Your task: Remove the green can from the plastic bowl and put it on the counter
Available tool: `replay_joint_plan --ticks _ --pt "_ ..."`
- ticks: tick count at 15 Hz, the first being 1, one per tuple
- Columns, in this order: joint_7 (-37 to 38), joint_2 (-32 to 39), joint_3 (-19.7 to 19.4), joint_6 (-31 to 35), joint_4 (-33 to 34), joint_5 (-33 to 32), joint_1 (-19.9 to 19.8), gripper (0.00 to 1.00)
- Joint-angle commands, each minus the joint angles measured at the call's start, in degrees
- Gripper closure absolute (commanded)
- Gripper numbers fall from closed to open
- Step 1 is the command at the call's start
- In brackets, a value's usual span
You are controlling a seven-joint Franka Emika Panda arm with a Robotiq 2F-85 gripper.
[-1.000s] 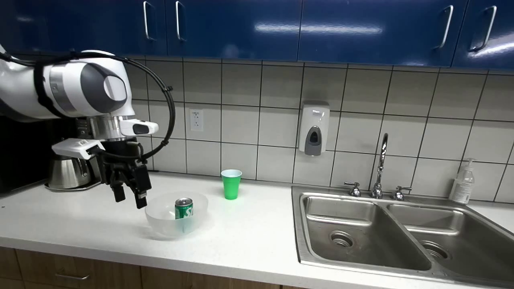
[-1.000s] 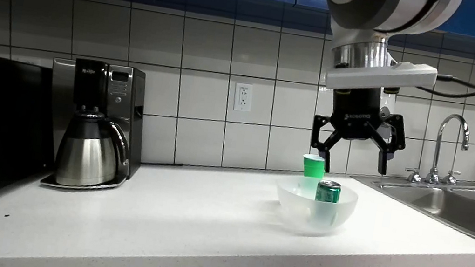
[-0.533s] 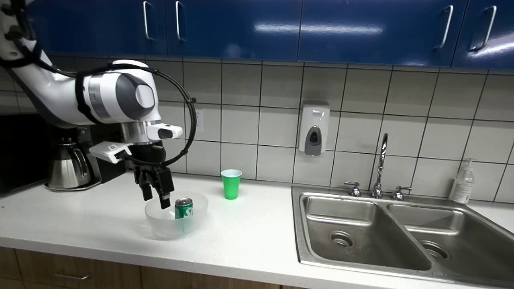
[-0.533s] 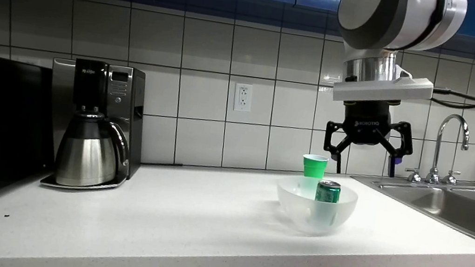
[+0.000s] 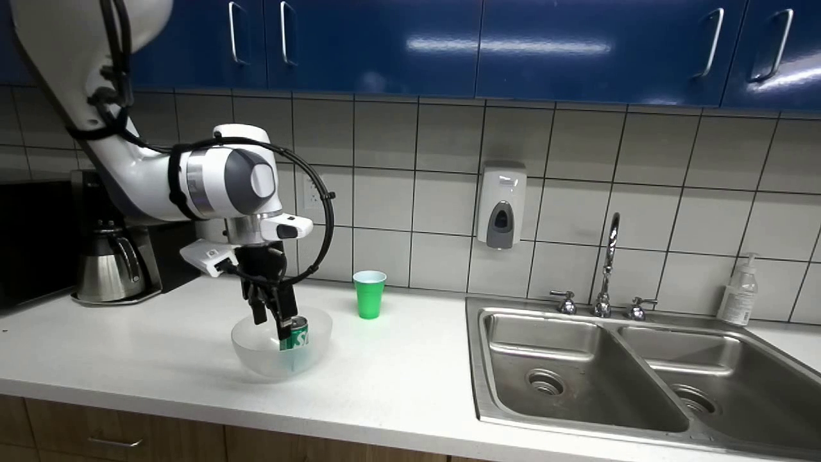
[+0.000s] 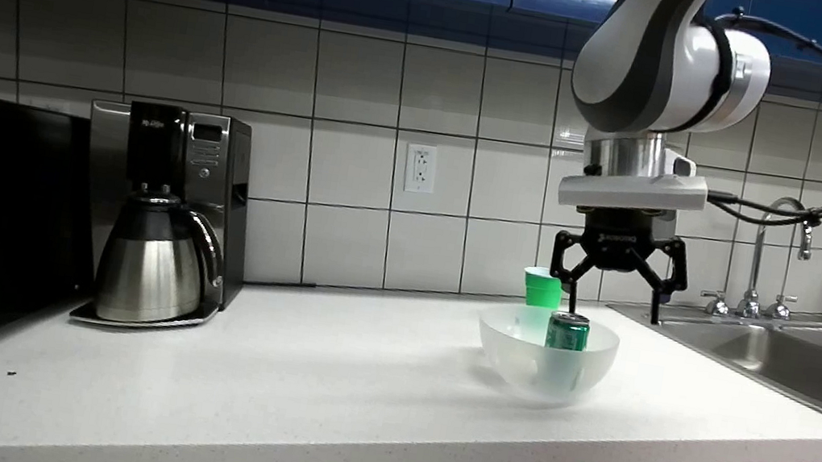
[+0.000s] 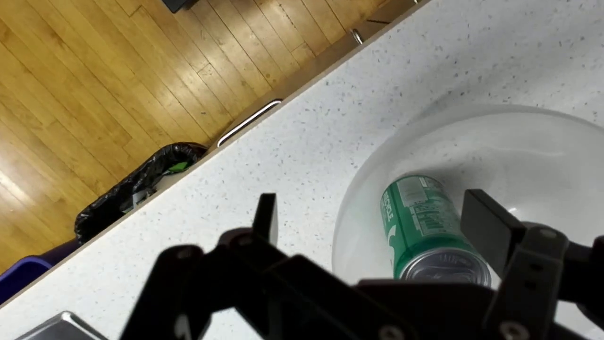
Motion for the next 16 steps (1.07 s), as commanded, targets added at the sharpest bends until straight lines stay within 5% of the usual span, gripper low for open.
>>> replay_joint_plan --ticks 1,16 --pt "2.0 5.7 -2.0 2.1 4.8 -1.2 2.2 0.0" --pt "0.0 17.9 -7.2 3.9 16.5 0.9 9.0 0.0"
